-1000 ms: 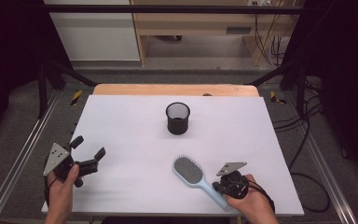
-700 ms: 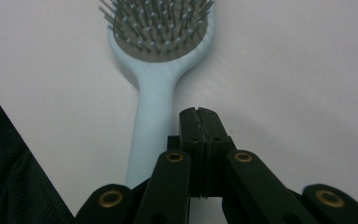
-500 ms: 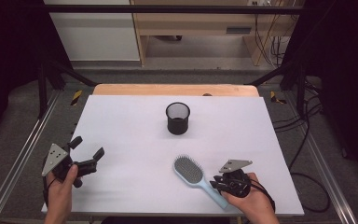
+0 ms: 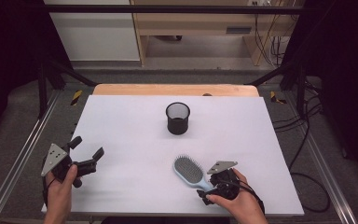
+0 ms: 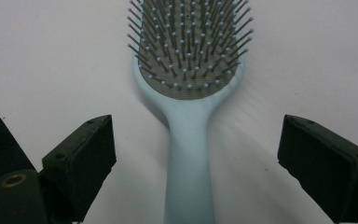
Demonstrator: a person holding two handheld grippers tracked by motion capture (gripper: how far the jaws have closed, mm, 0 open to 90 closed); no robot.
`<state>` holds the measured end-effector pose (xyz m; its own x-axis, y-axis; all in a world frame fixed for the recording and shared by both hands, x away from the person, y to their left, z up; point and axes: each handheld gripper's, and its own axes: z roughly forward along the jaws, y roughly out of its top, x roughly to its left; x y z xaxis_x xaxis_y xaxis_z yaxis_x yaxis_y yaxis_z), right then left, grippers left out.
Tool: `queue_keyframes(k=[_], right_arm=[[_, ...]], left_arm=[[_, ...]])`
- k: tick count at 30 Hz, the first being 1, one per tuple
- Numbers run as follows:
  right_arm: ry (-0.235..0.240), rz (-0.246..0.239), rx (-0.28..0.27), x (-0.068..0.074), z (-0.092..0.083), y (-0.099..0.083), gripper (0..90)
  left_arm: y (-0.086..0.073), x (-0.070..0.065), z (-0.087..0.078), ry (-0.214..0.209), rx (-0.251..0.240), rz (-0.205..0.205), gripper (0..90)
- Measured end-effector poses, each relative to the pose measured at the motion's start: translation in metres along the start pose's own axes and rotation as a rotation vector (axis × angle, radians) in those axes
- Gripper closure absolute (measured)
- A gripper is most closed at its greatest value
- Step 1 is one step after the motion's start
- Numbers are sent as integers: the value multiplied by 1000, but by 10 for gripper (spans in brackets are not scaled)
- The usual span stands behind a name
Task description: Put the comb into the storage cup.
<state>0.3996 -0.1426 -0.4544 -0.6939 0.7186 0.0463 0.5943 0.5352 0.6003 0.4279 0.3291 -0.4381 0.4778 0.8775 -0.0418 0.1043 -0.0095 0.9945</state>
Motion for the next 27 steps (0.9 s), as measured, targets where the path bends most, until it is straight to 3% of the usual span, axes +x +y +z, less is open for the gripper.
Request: queue_keyframes(k=[3,10,11,20,27], right_arm=[[-3,-10,9,1,3,0,151],[5,-18,42,4,10,1,381],[-1,-23,47,5,10,1,450],[-22,-32,62,7,12,2,584],[-41,-32,70,8,14,3,605]], left_arm=[[0,-1,1,-2,6,8,16],[0,-2,1,0,8,12,17],[0,-2,2,0,9,13,16],[0,-3,2,-1,14,16,16],[-1,-2,2,-2,12,8,17]])
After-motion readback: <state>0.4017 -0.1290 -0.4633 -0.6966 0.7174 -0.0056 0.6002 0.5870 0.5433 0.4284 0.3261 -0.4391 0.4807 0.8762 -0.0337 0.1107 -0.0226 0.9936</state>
